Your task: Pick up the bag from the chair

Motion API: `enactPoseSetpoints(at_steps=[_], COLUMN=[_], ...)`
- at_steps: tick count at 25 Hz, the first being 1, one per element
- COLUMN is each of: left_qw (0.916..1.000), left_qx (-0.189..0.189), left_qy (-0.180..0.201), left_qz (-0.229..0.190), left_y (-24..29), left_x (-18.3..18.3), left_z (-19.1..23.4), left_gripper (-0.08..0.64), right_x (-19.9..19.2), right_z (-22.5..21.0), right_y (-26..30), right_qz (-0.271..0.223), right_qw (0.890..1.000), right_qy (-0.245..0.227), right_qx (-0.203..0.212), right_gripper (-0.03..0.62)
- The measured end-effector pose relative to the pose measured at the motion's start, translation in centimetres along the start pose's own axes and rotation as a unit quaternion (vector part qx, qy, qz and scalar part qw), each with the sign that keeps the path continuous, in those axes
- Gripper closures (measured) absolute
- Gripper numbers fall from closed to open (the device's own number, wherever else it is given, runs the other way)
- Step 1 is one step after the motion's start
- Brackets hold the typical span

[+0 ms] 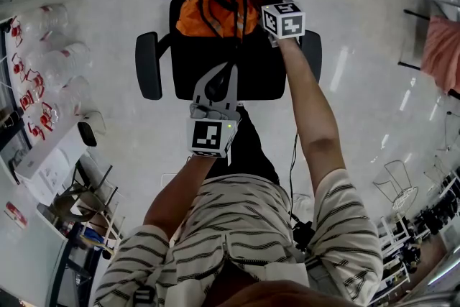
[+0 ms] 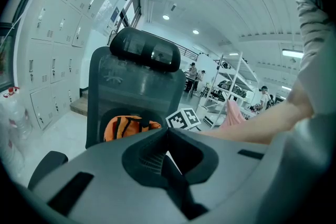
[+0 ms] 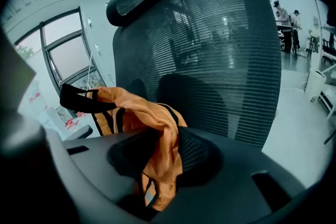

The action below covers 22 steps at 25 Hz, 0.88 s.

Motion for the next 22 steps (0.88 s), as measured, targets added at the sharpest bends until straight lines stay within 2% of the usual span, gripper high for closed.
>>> enactPoseSetpoints(at_steps=[4,10,18,22], left_qw=[1.0,1.0,1.0,0.9999], left_qx=[0.001,0.002,0.006,0.007], left_qy=[0.0,0.0,0.0,0.002], left_qz=[-0.001,-0.005,-0.008,-0.011], left_y=[0.0,-0.5,-0.9,-1.1], left_x=[-0.1,0.1,0.0,0.1], left_z=[0.3,0.2,-0.1,-0.2], left_gripper=[0.537,0.537,0.537,0.537], right_x=[-0.2,-0.5,-0.9,-1.0], right_z=[0.2,0.4,1.0,1.9], right_y=[0.1,-0.4,-1.3,-1.8], right_qz=[0.002,0.001,-0.004,-0.01], right_qw=[1.0,1.0,0.999,0.999], right_qy=[-0.005,0.016,0.05,0.051], right_qx=[-0.011,-0.018,0.006,0.014], right_gripper=[0.503,0.561,0.568,0.568])
Point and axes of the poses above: the fingertips, and each gripper's own axes: y forward along the fingers, z to its left, x out of its top, the point moved 7 cm from there along -y, backward along the fingers, and after that the axes turned 1 degree about z, right-handed, at the moved point
